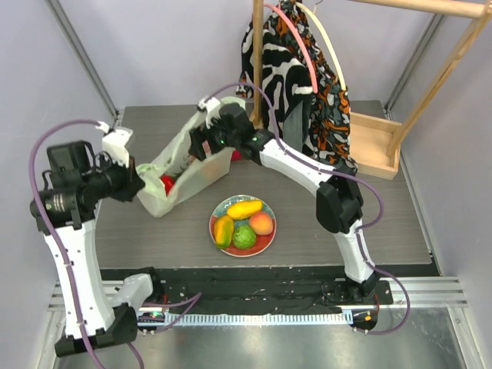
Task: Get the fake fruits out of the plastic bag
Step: Adjust the plastic bag at the center of the board.
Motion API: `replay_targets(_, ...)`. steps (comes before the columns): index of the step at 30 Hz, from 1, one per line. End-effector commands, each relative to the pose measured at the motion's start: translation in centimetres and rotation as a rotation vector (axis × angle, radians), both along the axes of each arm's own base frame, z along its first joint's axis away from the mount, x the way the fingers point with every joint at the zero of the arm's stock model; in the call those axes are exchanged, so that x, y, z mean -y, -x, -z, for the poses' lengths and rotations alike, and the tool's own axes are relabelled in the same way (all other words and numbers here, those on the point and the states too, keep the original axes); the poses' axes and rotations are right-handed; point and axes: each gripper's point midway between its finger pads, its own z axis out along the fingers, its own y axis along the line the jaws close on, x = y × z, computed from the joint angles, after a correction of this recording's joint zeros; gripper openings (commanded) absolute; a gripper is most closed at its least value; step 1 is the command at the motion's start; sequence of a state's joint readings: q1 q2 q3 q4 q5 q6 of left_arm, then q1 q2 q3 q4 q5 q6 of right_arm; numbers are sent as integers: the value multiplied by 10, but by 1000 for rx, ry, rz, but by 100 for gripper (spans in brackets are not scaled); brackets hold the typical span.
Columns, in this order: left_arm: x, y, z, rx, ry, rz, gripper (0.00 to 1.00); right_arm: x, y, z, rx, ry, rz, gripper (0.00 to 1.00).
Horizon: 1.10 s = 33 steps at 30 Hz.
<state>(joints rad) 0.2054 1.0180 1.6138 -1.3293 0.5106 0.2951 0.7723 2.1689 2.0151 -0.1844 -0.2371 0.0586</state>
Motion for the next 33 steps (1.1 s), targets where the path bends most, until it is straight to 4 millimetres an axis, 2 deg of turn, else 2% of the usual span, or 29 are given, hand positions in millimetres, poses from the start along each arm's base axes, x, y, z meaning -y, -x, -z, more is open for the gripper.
replay_targets(1, 13, 55, 45, -141, 0, 67, 0, 21, 82, 91, -281, 137, -73, 93)
replay_targets(2, 10, 63, 52, -160, -18, 55, 0, 15, 103, 98, -298, 151, -119, 93)
replay_targets(3, 9, 68, 60, -173, -26, 46, 0, 15, 113, 100, -300, 156, -135, 93)
replay_targets(4, 8, 72, 61, -169, -34, 42, 0, 16, 123, 110, -315, 178, -147, 93)
replay_targets(5, 8, 79, 62, -156, -40, 30, 0, 9, 136, 114, -316, 187, -172, 93)
replay_targets(7, 5, 85, 67, -168, -58, 18, 0, 1, 147, 120, -317, 202, -193, 93)
replay_targets(11, -3, 99, 81, -211, -110, -1, 0, -23, 163, 115, -296, 197, -237, 92)
replay_targets(12, -4, 101, 84, -219, -119, -9, 0, -32, 164, 104, -274, 182, -243, 91)
replay_targets(14, -4, 107, 85, -220, -123, -6, 0, -40, 161, 99, -259, 173, -241, 91)
replay_targets(15, -3, 109, 84, -220, -121, -1, 0, -48, 156, 87, -231, 155, -234, 91)
replay_targets(18, 2, 115, 80, -219, -109, 8, 0, -60, 146, 81, -192, 142, -220, 90)
replay_targets(19, 6, 118, 80, -222, -89, 19, 0, -62, 143, 81, -191, 140, -210, 90)
replay_targets(20, 8, 118, 78, -219, -77, 24, 0, -66, 140, 90, -205, 142, -203, 89)
replay_targets(22, 11, 119, 78, -221, -60, 25, 0, -75, 139, 88, -198, 124, -205, 89)
replay_targets(23, 10, 118, 75, -215, -63, 11, 0, -80, 139, 98, -207, 134, -205, 89)
replay_targets(31, 11, 117, 69, -231, -50, 18, 0, -116, 131, 98, -175, 87, -177, 89)
replay_targets(32, 12, 117, 68, -229, -46, 21, 0, -122, 128, 91, -158, 71, -170, 90)
replay_targets(33, 12, 117, 68, -229, -46, 23, 0, -125, 125, 98, -157, 74, -158, 91)
